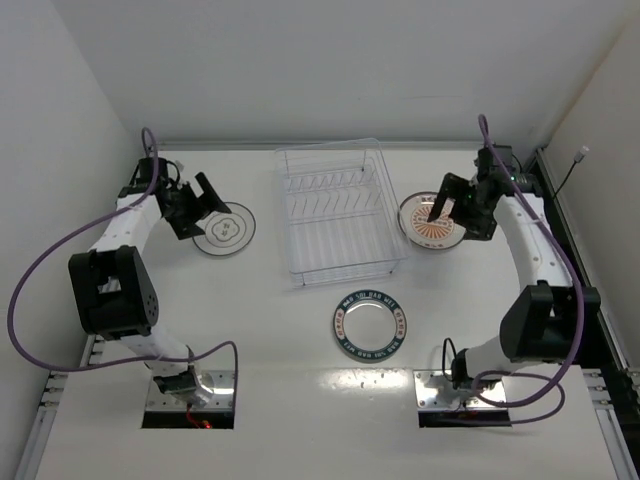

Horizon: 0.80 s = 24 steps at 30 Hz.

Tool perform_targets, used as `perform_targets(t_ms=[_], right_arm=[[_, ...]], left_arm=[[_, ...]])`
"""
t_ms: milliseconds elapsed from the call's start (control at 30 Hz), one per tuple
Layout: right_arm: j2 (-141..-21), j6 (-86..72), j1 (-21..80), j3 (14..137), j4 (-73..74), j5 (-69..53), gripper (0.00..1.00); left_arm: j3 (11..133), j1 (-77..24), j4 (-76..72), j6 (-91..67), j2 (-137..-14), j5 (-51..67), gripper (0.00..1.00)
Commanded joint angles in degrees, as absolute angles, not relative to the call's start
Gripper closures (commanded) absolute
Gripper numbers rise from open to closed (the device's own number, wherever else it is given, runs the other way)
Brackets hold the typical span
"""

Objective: Load the plates into the dish rack

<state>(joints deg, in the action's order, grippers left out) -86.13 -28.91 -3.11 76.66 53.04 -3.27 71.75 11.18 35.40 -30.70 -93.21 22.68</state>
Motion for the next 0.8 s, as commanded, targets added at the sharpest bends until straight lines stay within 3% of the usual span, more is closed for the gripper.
perform_targets(t_ms=[0,33,133,233,533,767], right_arm=[[-83.8,-30.8,-7.4,73.6,42.0,-7.9,0.01],[-83.8,-30.8,-10.9,71.9,40.0,-9.3,0.01],[-86.4,-39.6,-20.9,61.6,26.4,-28.2,0.01],[-90.9,-43.6,-24.9,55.5,14.7,-34.6,0.05],[-107.3,-38.7,-26.6,65.9,21.9,-32.5,0.17],[-115.7,-37.4,-25.5,71.0,22.6,-30.2,0.20]], left_arm=[[70.9,10.9,33.2,-31.3,-95.4,24.8,0.01],[70.9,10.9,33.2,-31.3,-95.4,24.8,0.01],[70.9,10.9,33.2,-30.7,-96.0,25.9,0.01],[70.4,10.9,32.7,-30.1,-96.6,27.4,0.01],[70.4,10.9,33.2,-29.1,-97.2,29.6,0.01],[69.9,12.7,33.8,-28.0,-97.2,29.6,0.01]])
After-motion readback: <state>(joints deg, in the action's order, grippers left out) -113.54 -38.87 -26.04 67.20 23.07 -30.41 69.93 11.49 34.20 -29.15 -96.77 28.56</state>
